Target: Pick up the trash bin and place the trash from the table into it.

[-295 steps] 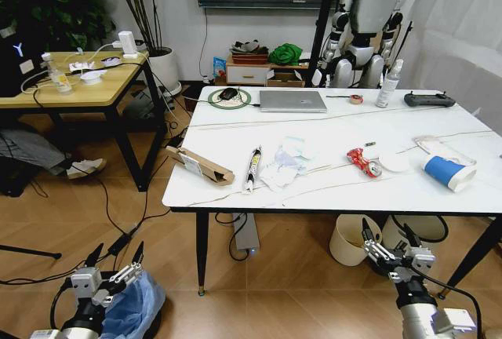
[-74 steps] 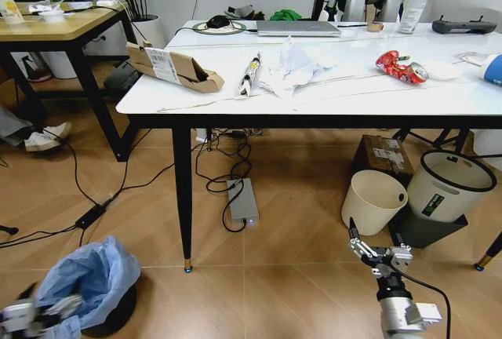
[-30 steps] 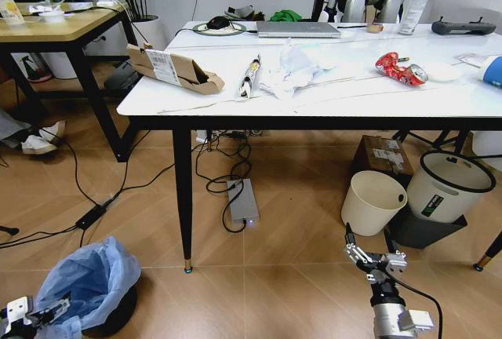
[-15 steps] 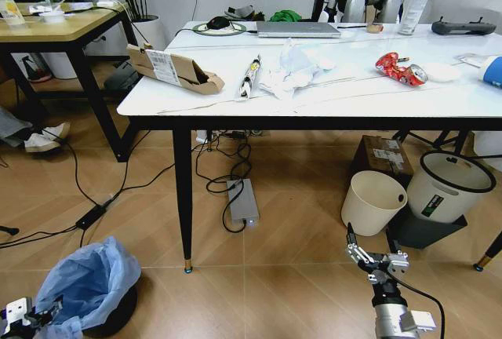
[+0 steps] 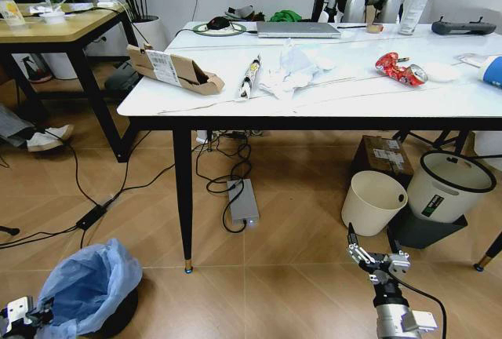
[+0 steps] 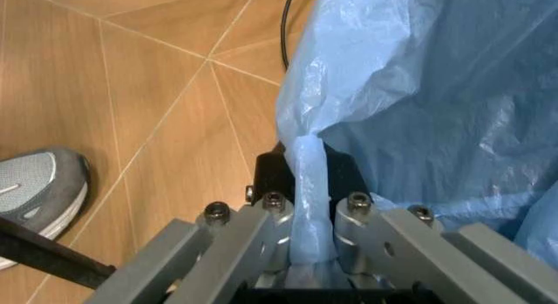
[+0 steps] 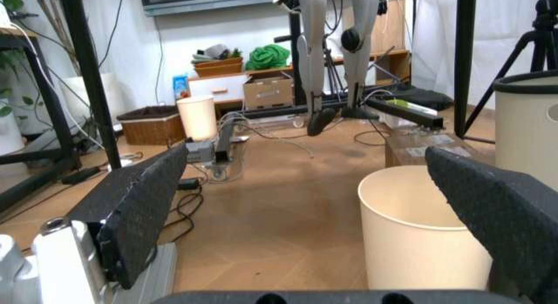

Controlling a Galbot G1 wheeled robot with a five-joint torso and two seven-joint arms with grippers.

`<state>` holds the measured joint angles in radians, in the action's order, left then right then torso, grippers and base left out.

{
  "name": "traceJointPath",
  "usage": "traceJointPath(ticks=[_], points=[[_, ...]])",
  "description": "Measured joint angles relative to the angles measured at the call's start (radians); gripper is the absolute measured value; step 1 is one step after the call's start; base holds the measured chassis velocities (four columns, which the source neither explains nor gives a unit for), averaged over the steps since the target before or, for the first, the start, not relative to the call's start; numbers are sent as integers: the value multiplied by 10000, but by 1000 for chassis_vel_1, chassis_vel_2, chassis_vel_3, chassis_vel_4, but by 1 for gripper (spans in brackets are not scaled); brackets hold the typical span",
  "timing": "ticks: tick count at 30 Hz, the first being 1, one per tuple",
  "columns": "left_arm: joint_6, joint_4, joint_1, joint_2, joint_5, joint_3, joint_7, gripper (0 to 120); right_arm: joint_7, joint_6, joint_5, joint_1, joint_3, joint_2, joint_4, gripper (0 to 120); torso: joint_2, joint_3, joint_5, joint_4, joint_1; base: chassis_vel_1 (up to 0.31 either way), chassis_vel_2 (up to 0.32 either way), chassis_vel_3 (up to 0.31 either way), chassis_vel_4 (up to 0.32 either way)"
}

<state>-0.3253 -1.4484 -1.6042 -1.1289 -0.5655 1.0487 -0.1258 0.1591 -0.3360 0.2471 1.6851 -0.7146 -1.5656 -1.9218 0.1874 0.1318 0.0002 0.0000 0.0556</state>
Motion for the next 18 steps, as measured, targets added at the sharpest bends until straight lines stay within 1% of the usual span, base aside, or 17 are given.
traceJointPath(ticks=[4, 5, 7, 8, 11, 14, 15, 18], points=[[26, -31, -36, -15, -1, -6, -70, 0, -1, 8, 0, -16, 4, 9, 7, 100, 0, 1, 0, 0, 0, 0, 0, 0, 0], [139, -69, -74, -35, 25, -11, -152, 0, -2, 12, 1, -20, 7, 15, 13, 100, 0, 1, -2, 0, 1, 0, 0, 0, 0], [666, -370, -281, -179, 273, -52, -750, 0, -10, 59, -6, -52, 16, 24, 23, 100, 0, 3, -11, 1, 1, 0, 0, 0, 0], [666, -370, -281, -179, 273, -52, -750, 0, -10, 59, -6, -52, 16, 24, 23, 100, 0, 3, -11, 1, 1, 0, 0, 0, 0], [1010, -1214, -954, -389, 365, -264, -1603, 0, -37, 186, -42, -95, 43, 30, -19, 100, -1, 3, -8, 0, 2, 0, 0, 0, 0], [1324, -2205, -1980, -509, 418, -591, -2643, 0, -47, 336, -136, -118, 72, 28, -144, 100, -1, 3, -11, 2, 2, 0, 0, 0, 0], [1324, -2205, -1980, -509, 418, -591, -2643, 0, -47, 336, -136, -118, 72, 28, -144, 100, -1, 3, -11, 2, 2, 0, 0, 0, 0], [1393, -3089, -2749, -486, 292, -790, -3103, 0, -60, 439, -220, -118, 91, 2, -232, 100, 0, 2, -3, 4, 1, 0, 0, 0, 0]])
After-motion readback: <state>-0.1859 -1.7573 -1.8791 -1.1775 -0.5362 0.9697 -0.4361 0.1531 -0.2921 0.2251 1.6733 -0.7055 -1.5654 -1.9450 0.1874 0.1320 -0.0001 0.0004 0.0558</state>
